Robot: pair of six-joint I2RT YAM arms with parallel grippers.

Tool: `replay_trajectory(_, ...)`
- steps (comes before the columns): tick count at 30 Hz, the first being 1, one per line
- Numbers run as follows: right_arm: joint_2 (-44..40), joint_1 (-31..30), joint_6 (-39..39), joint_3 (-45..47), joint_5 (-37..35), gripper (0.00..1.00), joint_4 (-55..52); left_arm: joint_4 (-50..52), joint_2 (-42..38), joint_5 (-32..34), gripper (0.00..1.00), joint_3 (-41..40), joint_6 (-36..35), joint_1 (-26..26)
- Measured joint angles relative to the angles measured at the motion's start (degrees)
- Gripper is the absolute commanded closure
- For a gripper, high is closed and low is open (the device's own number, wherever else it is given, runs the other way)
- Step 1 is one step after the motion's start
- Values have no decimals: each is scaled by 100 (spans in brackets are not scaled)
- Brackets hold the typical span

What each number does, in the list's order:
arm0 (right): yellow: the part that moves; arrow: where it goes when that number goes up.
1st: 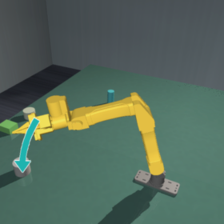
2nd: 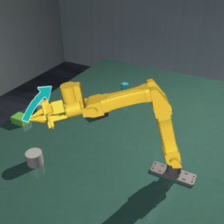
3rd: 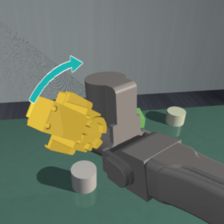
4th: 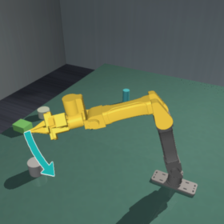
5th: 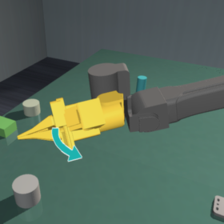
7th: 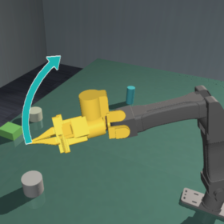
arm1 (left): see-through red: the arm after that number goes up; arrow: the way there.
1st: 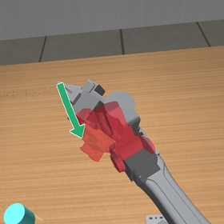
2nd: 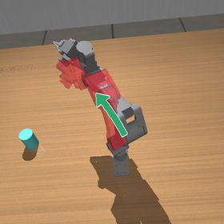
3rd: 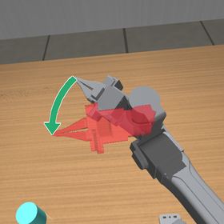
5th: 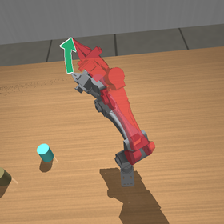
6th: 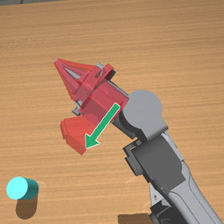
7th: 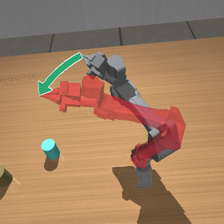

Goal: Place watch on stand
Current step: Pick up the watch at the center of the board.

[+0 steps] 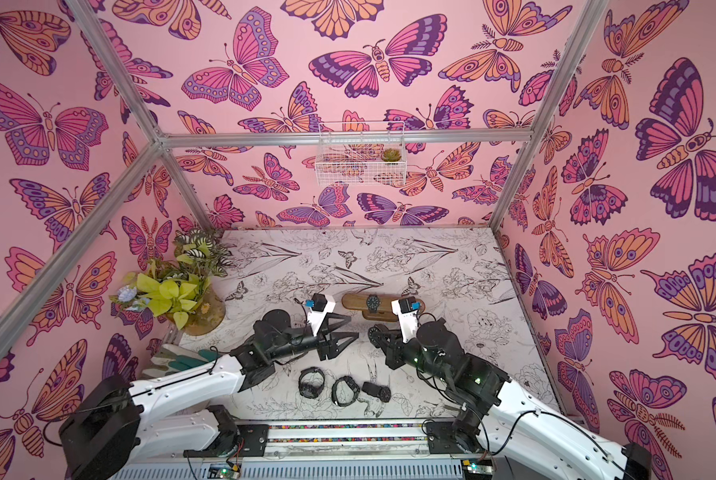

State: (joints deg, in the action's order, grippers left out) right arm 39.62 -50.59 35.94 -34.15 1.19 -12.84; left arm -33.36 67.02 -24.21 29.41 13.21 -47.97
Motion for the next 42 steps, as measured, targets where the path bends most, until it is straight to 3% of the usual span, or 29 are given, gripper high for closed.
replay_trajectory(9,245,0,284,0,20,99,308,651,354,616,29,339,-538,-664)
replay_trajectory(15,372,0,518,2,166,99,584,817,811,944,33,669,-632,-796)
replay_trajectory(18,396,0,623,4,188,99,710,857,951,1110,40,754,-623,-800)
replay_trajectory(25,509,11,754,4,116,99,916,986,1019,1340,67,868,-516,-837)
replay_trajectory(30,542,24,758,4,9,97,916,988,1060,1331,74,905,-485,-870)
replay_trajectory(33,540,26,756,4,-33,90,894,986,1069,1327,75,907,-474,-870)
replay_trajectory(38,339,24,671,4,-55,64,651,962,1069,1355,75,909,-433,-859)
replay_trajectory(42,-155,24,452,4,-98,57,378,907,1069,1357,75,909,-372,-831)
